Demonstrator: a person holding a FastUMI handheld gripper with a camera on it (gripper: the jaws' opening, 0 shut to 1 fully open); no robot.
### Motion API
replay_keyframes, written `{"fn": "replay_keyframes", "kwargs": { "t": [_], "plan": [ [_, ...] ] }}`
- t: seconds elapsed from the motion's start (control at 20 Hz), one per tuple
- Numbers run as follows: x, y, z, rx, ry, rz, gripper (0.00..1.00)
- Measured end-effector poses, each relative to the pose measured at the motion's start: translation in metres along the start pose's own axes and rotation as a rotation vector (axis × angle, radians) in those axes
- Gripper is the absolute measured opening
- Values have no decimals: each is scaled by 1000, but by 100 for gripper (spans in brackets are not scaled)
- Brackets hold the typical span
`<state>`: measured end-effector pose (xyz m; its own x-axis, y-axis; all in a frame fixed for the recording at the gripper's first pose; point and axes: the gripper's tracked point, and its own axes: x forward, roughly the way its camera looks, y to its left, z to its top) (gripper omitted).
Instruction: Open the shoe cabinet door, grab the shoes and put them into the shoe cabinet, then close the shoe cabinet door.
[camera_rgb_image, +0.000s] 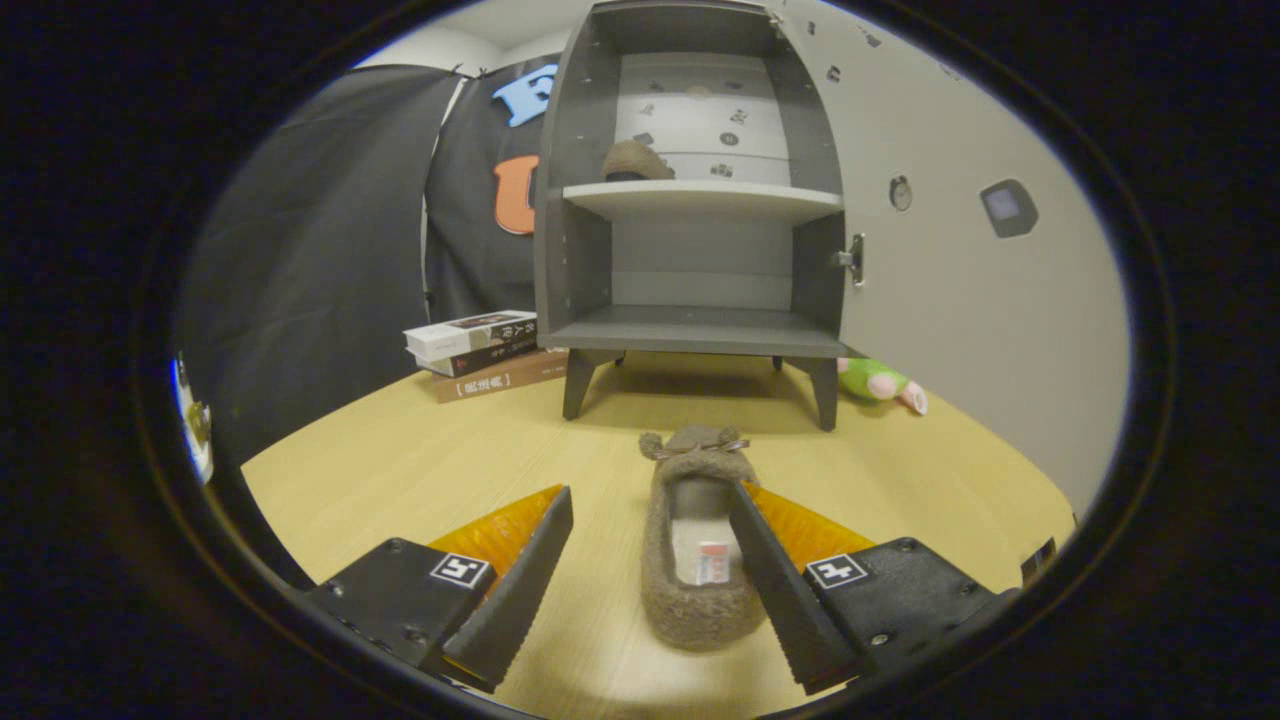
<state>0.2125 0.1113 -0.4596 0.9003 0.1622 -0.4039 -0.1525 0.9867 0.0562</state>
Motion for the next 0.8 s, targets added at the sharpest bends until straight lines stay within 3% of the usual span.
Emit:
{"fn": "replay_keyframes", "kwargs": {
  "t": [0.15, 0.25, 0.4, 0.5, 0.6, 0.8],
  "plan": [
    [29, -2, -6, -19, 23, 9, 91],
    [46, -14, -7, 0, 39, -40, 79],
    [67, -10, -11, 78, 124, 0, 49],
    [71, -8, -16, 168, 141, 21, 41],
    [71, -10, -9, 198, 114, 45, 20],
    [45, 4, -1, 169, 14, 158, 11]
  ]
}}
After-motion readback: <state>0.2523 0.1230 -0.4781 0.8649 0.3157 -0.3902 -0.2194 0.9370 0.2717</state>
